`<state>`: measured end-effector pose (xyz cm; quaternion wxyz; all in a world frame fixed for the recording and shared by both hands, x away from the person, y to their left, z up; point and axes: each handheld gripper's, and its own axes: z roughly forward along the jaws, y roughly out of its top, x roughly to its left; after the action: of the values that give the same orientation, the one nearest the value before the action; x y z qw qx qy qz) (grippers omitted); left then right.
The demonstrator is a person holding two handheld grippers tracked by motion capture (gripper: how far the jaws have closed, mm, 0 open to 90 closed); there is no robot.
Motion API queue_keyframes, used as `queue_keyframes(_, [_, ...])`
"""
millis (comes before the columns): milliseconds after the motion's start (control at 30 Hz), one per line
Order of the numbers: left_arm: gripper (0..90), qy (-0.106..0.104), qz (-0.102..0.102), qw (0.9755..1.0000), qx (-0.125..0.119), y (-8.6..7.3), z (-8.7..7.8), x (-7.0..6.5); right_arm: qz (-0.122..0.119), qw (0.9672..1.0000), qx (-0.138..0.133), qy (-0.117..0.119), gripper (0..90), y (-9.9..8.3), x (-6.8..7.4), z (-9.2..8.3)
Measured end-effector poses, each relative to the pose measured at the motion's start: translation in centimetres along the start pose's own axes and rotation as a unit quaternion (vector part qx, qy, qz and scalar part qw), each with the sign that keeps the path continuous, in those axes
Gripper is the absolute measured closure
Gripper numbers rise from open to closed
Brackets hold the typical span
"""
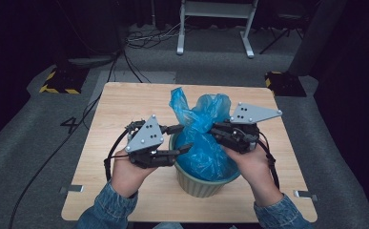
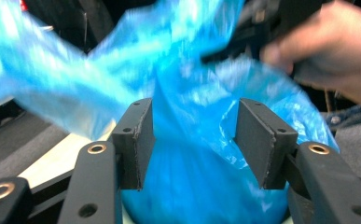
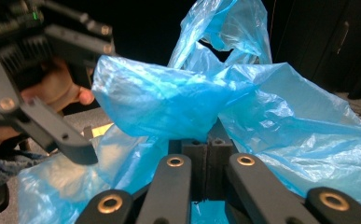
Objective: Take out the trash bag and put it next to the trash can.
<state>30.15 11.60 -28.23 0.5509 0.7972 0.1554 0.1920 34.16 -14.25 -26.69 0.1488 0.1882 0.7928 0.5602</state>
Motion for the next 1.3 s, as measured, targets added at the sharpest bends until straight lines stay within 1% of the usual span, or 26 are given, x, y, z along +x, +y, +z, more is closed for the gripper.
queue_keyframes(167, [47.0,0.011,-0.001,0.9999,0.009,-1.0,-0.9,-0.1,-0.004,0.9998,-0.018,0.002,89.8,1.2,-0.3,-0.5])
queue_keyframes(267, [47.0,0.004,-0.018,0.9998,0.01,-1.7,-1.5,0.1,-0.008,0.9996,-0.026,0.0,89.8,1.7,-0.4,-0.8])
queue_keyframes(300, [46.9,0.006,-0.021,0.9997,0.011,-1.9,-1.7,0.1,-0.008,0.9995,-0.029,0.0,89.8,1.8,-0.4,-0.8])
queue_keyframes(500, [45.5,0.017,-0.028,0.9994,0.012,-3.0,-2.9,0.3,-0.009,0.9991,-0.042,-0.004,89.8,2.8,-0.8,-1.4])
queue_keyframes(567, [45.6,0.02,-0.03,0.9992,0.017,-3.4,-3.1,0.3,-0.01,0.9989,-0.045,-0.006,89.8,3.1,-0.9,-1.6])
queue_keyframes(600, [45.7,0.023,-0.029,0.999,0.024,-3.7,-3.2,0.3,-0.011,0.9989,-0.046,-0.007,89.8,3.2,-0.9,-1.7])
queue_keyframes(733, [45.8,0.029,-0.033,0.9984,0.035,-5.1,-3.5,0.3,-0.016,0.9985,-0.05,-0.012,89.8,3.8,-1.0,-2.2])
queue_keyframes(867, [45.7,0.028,-0.05,0.9978,0.034,-6.0,-3.5,0.6,-0.017,0.9981,-0.057,-0.016,89.7,4.6,-1.2,-2.8])
queue_keyframes(933, [45.6,0.028,-0.051,0.9978,0.032,-6.1,-3.6,0.7,-0.022,0.9976,-0.062,-0.021,89.7,5.2,-1.3,-3.7])
queue_keyframes(1000, [45.6,0.03,-0.052,0.9978,0.029,-6.3,-3.6,0.6,-0.023,0.9975,-0.063,-0.022,89.7,5.3,-1.3,-3.9])
queue_keyframes(1167, [45.4,0.031,-0.055,0.9973,0.036,-6.9,-3.6,0.7,-0.036,0.9962,-0.065,-0.046,89.7,6.6,-1.4,-5.6])
queue_keyframes(1300, [45.1,0.034,-0.061,0.9969,0.037,-7.4,-3.9,0.7,-0.039,0.9953,-0.067,-0.059,89.7,7.5,-1.6,-6.7])
